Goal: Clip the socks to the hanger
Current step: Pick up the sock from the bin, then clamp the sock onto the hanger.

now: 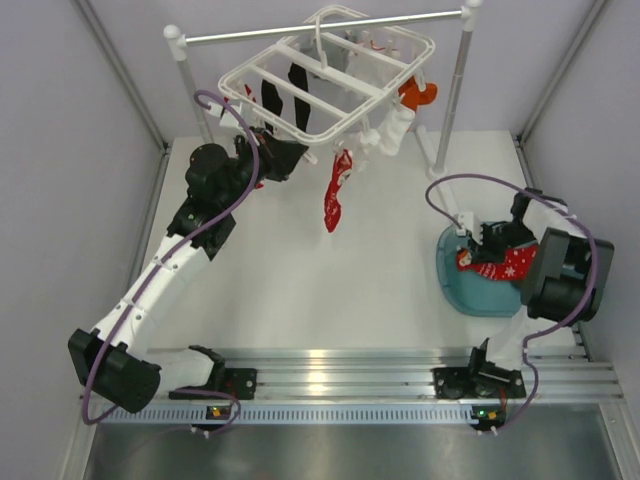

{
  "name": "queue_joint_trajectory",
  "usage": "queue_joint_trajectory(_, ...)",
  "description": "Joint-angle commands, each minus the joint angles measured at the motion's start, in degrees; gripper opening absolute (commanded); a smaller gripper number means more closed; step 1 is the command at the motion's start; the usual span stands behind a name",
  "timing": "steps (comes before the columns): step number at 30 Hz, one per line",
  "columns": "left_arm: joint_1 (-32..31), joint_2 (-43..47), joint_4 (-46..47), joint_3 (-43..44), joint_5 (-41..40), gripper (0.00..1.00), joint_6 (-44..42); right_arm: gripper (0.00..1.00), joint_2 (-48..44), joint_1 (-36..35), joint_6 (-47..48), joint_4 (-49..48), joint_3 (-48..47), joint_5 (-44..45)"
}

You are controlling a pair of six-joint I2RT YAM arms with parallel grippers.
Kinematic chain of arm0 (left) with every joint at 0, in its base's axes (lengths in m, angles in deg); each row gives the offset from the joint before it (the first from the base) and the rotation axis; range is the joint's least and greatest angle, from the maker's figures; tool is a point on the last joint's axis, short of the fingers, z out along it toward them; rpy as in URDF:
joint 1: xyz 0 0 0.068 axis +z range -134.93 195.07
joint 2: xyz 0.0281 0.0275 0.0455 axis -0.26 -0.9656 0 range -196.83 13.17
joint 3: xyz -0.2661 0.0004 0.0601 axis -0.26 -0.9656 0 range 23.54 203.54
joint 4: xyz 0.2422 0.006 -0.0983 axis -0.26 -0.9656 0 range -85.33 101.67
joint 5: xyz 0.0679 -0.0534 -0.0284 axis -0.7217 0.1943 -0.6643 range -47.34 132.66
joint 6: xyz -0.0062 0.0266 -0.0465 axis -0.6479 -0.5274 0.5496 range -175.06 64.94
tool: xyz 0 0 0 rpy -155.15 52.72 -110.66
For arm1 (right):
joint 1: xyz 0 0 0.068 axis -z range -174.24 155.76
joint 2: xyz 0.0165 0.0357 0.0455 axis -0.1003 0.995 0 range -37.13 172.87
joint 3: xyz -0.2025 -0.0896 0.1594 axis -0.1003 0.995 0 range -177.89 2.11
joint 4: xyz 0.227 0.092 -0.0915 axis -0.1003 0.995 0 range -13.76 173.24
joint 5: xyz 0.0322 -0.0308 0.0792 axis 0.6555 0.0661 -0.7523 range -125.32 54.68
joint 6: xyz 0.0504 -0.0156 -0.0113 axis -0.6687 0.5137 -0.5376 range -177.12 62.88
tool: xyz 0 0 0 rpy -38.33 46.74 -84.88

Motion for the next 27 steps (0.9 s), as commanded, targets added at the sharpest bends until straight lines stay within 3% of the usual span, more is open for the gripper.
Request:
queue_joint_trajectory(1,0.08,-0.25,0.63,1.64,-0.54,0.00,-0.37,0.00,-7.46,3.24,0.55,7.35,-7.01,-8.76)
queue_joint_trajectory(8,0.08,0.27,1.07,1.64,-0.36,0.00,-0.37,0.00,-16.44,0.97,-4.25,20.37,-19.05,-24.86)
queue_joint_trajectory(11,0.08,0.19,1.33,1.81,-0.27,0.00,-0.28,0.00,-19.87,-1.58,-9.01,19.50,-21.61,-31.01)
queue_joint_trajectory(14,0.08,-0.08,1.51,2.34,-0.01,0.00,-0.19,0.00,-24.17,-6.67,-22.09,10.82,-20.92,-35.76)
queue_joint_trajectory(17,0.08,-0.25,1.60,2.61,-0.01,0.00,-0.19,0.00,-29.27,-13.79,-41.23,-7.26,-16.02,-37.45)
queue_joint_trajectory(18,0.08,-0.25,1.60,2.61,0.08,0.00,-0.11,0.00,-32.06,-18.77,-53.29,-14.62,-14.08,-36.92)
queue_joint_trajectory(20,0.08,-0.43,1.77,2.69,0.08,0.00,-0.02,0.00,-34.45,-25.63,-71.40,-37.20,-7.32,-34.21)
queue_joint_trajectory(22,0.08,-0.60,1.86,2.61,0.08,0.00,0.33,0.00,-36.13,-30.66,-79.22,-53.71,-2.57,-29.39)
queue_joint_trajectory(23,0.08,-0.69,1.86,2.61,0.17,0.00,0.51,0.00,-35.87,-35.56,-83.43,-56.50,-2.11,-27.88)
queue_joint_trajectory(27,0.08,-0.87,2.21,2.87,0.43,0.00,1.03,0.00,-29.74,-43.68,-94.43,-69.15,-2.55,-20.33)
